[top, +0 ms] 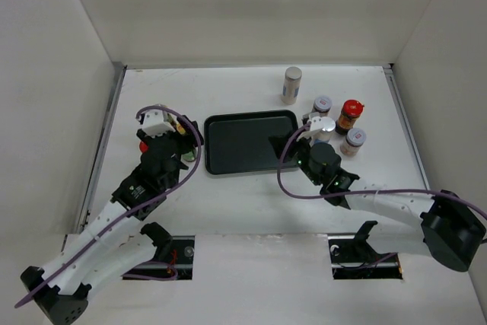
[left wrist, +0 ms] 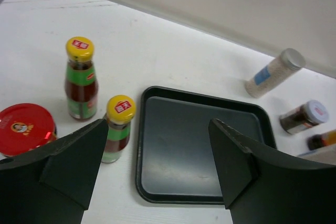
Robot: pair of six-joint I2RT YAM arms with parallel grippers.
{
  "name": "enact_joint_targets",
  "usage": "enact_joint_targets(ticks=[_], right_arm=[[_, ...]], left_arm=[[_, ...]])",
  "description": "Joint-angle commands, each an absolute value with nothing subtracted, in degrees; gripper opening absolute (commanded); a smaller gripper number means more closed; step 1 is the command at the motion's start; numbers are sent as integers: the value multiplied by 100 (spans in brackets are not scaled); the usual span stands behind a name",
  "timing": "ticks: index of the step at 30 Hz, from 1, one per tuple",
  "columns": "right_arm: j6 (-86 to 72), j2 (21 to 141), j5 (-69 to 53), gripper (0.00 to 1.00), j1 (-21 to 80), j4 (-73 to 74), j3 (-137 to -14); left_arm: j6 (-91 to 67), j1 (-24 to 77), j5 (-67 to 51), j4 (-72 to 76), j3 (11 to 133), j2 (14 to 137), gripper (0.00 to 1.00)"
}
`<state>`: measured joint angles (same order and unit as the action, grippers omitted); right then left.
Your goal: Organize the condiment bottles
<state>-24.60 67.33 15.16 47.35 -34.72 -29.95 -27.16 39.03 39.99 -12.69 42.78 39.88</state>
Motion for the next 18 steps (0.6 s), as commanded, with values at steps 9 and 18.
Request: enact_joint_targets(ticks=[9,18], right_arm=[[-2549,7163,1292,57,4715,-3665,-3261],[-2698,7189,1134,71,4601,-3647,-3243]], left_arm=[[-2382,3608,4518,-1292,4430,5185,77],[-2628,2967,3938,-1064,4448,5651,75]])
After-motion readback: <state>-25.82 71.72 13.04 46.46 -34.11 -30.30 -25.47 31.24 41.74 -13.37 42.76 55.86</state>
